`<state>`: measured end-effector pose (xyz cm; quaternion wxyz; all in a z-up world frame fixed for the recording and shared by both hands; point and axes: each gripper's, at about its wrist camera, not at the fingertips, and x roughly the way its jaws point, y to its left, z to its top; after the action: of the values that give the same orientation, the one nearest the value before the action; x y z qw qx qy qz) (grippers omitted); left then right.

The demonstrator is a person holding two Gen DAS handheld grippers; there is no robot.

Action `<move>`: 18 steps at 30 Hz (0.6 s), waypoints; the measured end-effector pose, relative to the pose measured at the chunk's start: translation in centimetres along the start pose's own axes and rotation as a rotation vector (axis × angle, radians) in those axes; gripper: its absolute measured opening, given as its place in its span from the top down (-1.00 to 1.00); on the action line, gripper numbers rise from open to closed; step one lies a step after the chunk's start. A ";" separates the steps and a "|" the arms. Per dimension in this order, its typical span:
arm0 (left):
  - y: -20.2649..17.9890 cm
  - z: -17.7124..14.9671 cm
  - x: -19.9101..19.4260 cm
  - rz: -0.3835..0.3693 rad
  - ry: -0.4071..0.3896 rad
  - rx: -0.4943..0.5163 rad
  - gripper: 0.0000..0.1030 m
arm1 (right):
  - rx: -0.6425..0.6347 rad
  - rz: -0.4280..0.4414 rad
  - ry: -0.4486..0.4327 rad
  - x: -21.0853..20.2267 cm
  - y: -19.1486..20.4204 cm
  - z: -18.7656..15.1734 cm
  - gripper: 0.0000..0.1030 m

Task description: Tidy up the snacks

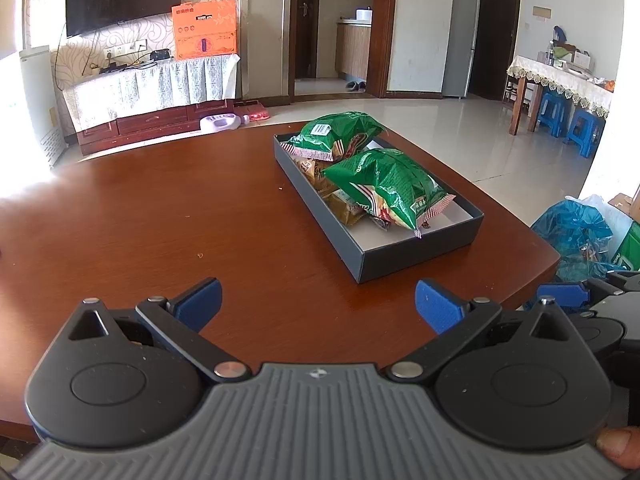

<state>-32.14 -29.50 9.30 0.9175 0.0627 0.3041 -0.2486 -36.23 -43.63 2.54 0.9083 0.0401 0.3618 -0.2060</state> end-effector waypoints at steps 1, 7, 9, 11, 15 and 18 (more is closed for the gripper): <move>0.0 0.0 0.0 0.000 0.001 0.001 -1.00 | -0.001 0.000 0.000 0.0 0.0 0.0 -0.54; 0.0 0.0 0.1 -0.001 0.003 0.000 -1.00 | -0.003 0.001 0.002 0.1 0.1 0.0 -0.54; 0.2 -0.1 0.2 0.000 0.006 0.001 -1.00 | -0.004 0.002 0.003 0.1 0.1 0.0 -0.54; 0.2 -0.2 0.3 0.004 0.008 0.004 -1.00 | -0.006 0.001 0.004 0.1 0.1 0.0 -0.54; 0.3 -0.2 0.3 0.000 0.011 0.001 -1.00 | -0.007 0.003 0.004 0.2 0.1 0.0 -0.54; 0.3 -0.2 0.4 -0.002 0.009 0.006 -1.00 | -0.007 0.001 0.004 0.2 0.1 0.0 -0.54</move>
<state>-31.86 -29.38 8.93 0.9157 0.0665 0.3073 -0.2502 -36.07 -43.55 2.38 0.9079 0.0376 0.3641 -0.2042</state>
